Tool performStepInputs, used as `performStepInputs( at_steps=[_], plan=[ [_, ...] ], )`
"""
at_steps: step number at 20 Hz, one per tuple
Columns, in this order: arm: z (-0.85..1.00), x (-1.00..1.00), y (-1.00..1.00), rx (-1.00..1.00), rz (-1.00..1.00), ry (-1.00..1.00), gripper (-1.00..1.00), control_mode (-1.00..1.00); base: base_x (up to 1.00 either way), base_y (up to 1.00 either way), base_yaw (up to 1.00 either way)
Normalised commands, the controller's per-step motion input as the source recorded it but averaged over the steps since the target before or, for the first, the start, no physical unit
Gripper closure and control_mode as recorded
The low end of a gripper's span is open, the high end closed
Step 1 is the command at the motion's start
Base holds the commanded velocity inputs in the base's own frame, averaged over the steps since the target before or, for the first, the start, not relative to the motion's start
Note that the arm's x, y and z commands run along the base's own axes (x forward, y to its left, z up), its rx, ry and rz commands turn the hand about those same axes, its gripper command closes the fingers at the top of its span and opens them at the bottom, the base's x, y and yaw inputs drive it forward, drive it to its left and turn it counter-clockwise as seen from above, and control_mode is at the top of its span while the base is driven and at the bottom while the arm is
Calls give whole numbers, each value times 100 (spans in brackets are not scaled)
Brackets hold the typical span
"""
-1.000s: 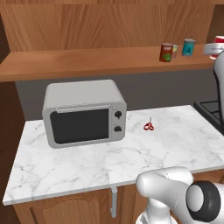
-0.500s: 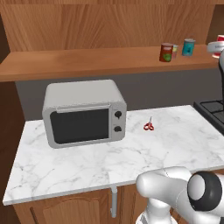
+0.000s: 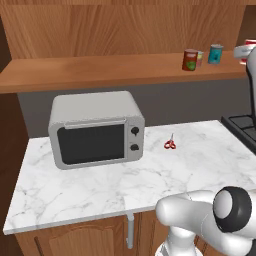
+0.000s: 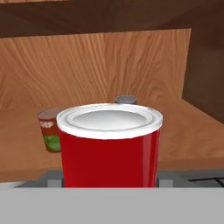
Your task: Stack two cans on top of the other two cans in the cabinet.
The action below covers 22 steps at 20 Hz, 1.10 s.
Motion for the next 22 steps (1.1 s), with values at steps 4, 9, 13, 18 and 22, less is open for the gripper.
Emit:
performStepInputs(
  at_steps=[4, 9, 13, 18, 22],
  plan=[
    [0, 18, 0, 0, 0, 3, 100, -100, 0, 0, 0],
    [0, 19, -2, 0, 3, 0, 100, -100, 0, 0, 0],
    [0, 22, 0, 0, 7, -5, 100, -100, 0, 0, 0],
    [1, 26, -1, 0, 7, -6, 100, -100, 0, 0, 0],
    [0, 30, -5, 0, 3, -3, 100, -100, 0, 0, 0]
  ],
)
